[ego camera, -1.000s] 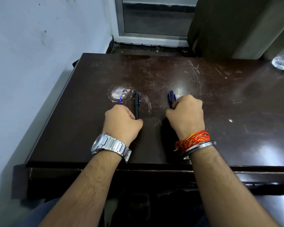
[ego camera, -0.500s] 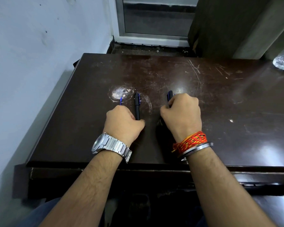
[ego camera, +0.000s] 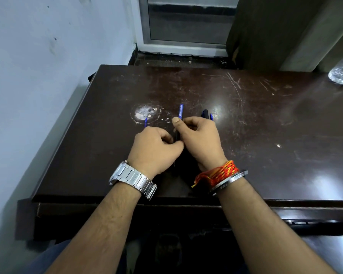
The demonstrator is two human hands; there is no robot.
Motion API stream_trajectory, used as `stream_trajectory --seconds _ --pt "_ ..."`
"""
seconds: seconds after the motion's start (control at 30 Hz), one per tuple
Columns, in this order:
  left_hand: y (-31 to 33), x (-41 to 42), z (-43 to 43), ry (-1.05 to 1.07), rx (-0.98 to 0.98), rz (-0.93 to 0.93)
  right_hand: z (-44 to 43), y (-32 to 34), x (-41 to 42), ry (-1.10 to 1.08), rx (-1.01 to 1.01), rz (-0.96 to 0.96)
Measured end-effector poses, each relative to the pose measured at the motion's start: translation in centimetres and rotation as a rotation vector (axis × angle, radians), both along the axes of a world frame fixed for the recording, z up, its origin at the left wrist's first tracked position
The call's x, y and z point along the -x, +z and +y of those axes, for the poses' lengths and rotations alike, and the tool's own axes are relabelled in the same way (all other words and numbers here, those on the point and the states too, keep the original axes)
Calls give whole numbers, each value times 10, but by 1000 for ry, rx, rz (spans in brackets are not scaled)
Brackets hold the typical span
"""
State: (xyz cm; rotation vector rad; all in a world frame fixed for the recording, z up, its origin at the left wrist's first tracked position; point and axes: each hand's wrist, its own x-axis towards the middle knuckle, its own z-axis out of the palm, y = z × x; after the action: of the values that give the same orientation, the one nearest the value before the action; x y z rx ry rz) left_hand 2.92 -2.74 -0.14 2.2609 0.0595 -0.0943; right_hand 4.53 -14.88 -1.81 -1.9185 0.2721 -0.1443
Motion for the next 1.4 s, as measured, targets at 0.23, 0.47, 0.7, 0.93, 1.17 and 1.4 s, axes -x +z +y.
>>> stream_trajectory --seconds 0.23,0.47,0.7,0.93,1.17,1.4 --pt "-2 -2 -12 114 446 127 14 -2 5 90 -433 36" --pt "-2 5 -22 83 273 -45 17 4 6 78 -423 -100" --pt "4 6 -24 98 63 -114 17 4 8 90 -500 -107" --pt "6 9 -24 76 90 -93 14 0 5 43 -416 -168" --pt "1 3 -11 162 238 172 3 14 -3 -221 -462 -241" --pt "-7 -7 -5 215 435 205 -6 11 8 -60 408 35"
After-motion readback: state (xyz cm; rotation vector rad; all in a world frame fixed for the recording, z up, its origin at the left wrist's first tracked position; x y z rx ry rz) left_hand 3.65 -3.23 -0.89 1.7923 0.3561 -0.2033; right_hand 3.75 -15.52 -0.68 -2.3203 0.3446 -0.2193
